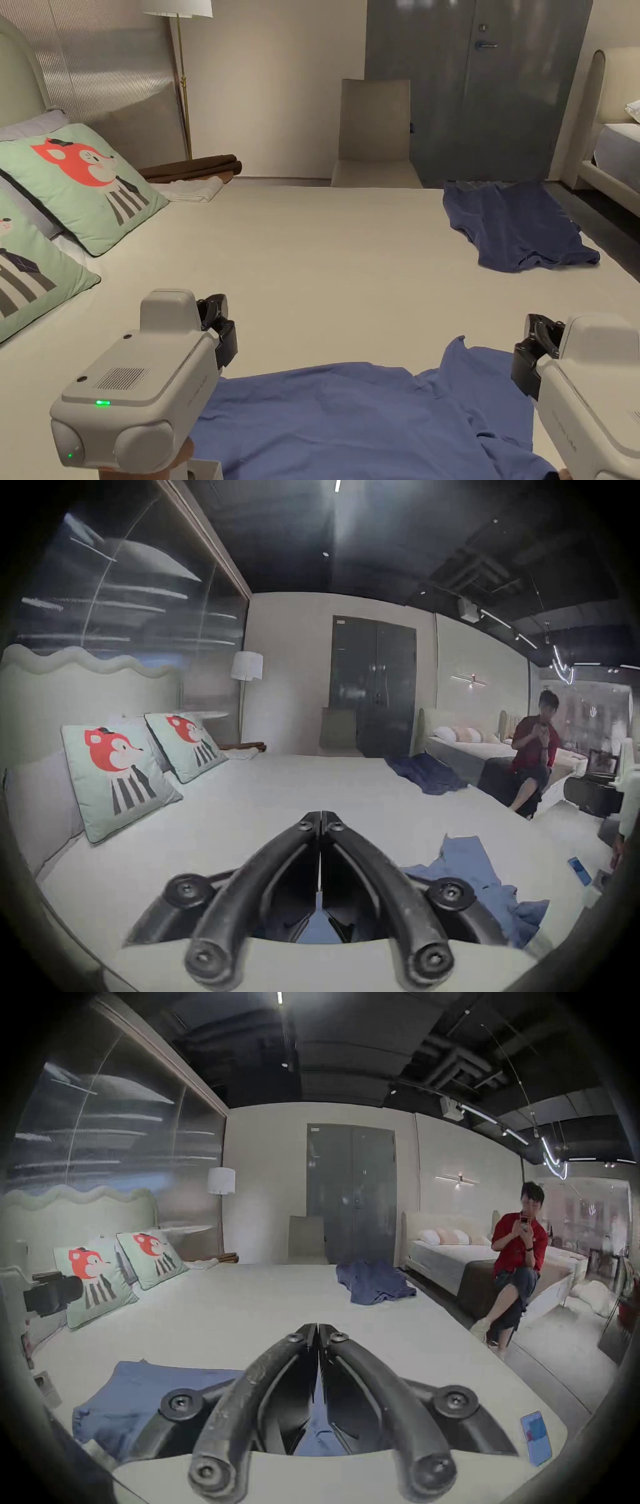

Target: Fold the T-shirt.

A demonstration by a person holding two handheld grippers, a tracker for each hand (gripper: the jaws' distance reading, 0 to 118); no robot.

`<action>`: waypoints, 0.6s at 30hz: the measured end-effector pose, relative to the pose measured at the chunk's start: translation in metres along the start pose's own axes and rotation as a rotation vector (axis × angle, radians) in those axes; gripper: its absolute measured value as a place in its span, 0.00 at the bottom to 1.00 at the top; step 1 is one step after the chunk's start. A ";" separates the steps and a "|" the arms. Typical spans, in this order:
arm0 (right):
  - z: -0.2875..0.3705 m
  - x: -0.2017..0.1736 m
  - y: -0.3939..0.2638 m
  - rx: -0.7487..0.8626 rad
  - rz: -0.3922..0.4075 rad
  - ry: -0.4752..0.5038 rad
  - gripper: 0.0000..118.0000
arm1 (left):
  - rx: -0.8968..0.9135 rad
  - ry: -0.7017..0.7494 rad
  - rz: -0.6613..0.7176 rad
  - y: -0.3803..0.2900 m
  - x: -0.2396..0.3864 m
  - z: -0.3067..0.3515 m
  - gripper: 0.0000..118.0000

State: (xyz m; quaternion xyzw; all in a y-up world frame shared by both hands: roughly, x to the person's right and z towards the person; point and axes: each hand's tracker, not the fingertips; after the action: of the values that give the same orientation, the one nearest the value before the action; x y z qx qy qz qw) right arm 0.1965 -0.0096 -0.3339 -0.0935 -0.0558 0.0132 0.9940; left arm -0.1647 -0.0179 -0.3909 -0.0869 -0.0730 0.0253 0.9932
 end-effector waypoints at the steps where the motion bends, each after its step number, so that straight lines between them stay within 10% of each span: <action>1: -0.001 -0.001 -0.001 0.001 -0.001 -0.001 0.00 | -0.014 -0.010 0.005 0.000 -0.001 -0.004 0.00; 18: -0.067 0.016 -0.007 -0.076 0.007 0.014 0.00 | -0.517 -0.092 -0.084 -0.023 -0.037 -0.180 0.00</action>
State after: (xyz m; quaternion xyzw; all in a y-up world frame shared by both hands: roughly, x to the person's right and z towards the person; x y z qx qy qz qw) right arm 0.2201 -0.0281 -0.3962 -0.1315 -0.0493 0.0138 0.9900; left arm -0.1736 -0.0734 -0.5673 -0.3334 -0.1256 -0.0317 0.9339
